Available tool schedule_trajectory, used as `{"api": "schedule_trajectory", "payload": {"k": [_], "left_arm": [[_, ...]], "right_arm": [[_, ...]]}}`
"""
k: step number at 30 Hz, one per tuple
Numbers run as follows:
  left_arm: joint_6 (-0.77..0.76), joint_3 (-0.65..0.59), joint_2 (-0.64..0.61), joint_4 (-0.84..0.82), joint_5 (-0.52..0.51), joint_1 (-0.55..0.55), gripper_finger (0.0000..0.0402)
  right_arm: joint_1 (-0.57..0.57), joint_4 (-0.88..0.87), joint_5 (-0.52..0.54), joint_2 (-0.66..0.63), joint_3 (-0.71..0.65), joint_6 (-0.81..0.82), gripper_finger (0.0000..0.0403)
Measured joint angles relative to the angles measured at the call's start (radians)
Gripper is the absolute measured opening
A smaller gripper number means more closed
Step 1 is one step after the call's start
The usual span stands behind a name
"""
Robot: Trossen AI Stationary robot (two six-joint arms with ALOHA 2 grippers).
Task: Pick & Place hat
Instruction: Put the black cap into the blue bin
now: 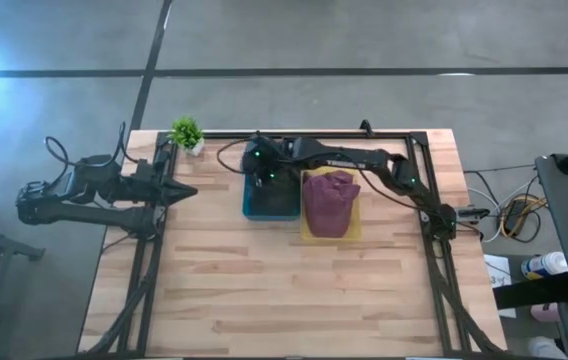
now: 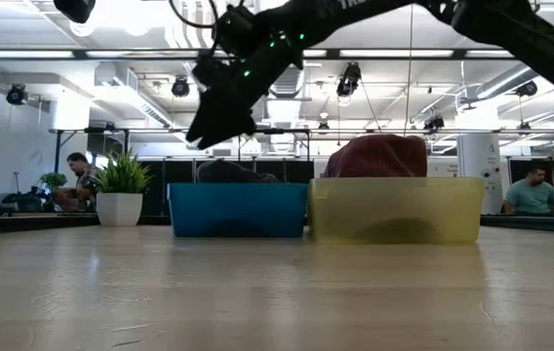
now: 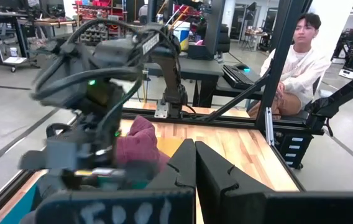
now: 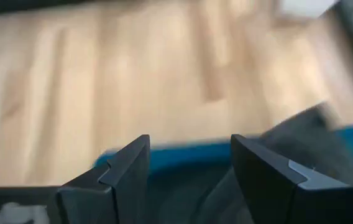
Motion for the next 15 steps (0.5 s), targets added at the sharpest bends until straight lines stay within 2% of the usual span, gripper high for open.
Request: {"api": "schedule_trajectory", "payload": {"k": [3, 6, 10, 15], "left_arm": [[0.000, 0.000, 0.000, 0.000, 0.000, 0.000, 0.0000], [0.000, 0.000, 0.000, -0.002, 0.000, 0.000, 0.0000], [0.000, 0.000, 0.004, -0.005, 0.000, 0.000, 0.0000], [0.000, 0.000, 0.006, -0.005, 0.000, 0.000, 0.0000]], "right_arm": [[-0.016, 0.119, 0.067, 0.030, -0.001, 0.008, 0.0219], [-0.032, 0.172, 0.070, 0.074, 0.003, -0.033, 0.0219], [-0.051, 0.137, 0.113, 0.133, -0.002, -0.032, 0.0219], [-0.087, 0.105, 0.143, 0.136, 0.000, 0.015, 0.0219]]}}
